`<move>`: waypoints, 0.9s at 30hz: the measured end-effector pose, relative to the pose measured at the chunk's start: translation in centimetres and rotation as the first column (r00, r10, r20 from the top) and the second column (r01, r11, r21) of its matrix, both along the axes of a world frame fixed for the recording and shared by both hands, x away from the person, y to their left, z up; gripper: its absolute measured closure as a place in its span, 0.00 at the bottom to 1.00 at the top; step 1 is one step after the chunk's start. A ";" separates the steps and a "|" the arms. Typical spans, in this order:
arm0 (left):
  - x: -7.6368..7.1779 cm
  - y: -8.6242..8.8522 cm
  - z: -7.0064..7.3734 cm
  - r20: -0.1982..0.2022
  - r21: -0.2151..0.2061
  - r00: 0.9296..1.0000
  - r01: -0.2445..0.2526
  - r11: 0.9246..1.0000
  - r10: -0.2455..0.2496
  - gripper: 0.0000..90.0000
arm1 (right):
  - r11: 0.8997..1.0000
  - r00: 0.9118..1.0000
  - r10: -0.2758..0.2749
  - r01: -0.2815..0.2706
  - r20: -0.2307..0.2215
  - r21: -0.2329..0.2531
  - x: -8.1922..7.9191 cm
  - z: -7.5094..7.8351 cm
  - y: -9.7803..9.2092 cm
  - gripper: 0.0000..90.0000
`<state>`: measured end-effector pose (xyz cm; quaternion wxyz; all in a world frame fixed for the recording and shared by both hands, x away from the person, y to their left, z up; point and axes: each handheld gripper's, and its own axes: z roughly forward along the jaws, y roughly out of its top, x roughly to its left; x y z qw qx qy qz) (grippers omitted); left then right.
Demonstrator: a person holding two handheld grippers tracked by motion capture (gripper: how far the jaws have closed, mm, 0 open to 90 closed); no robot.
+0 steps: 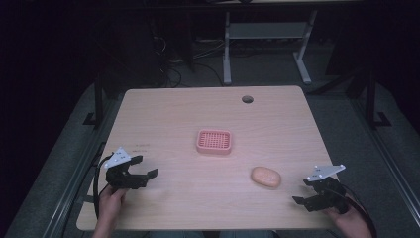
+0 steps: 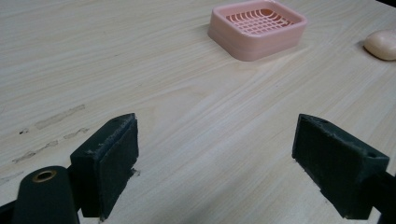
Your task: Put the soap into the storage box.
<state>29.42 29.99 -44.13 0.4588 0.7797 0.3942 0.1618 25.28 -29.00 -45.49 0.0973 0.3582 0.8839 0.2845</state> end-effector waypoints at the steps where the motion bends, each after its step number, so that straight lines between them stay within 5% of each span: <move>1: 0.0 0.0 0.0 0.000 0.000 1.000 0.000 1.000 0.000 0.16 | 1.000 1.000 0.000 0.000 0.000 0.000 0.0 0.0 0.0 0.26; 27: -0.1 0.2 0.1 0.004 -0.003 1.000 -0.004 1.000 0.004 0.16 | 0.991 0.993 0.112 -0.114 -0.029 -0.074 3.1 2.0 3.3 0.26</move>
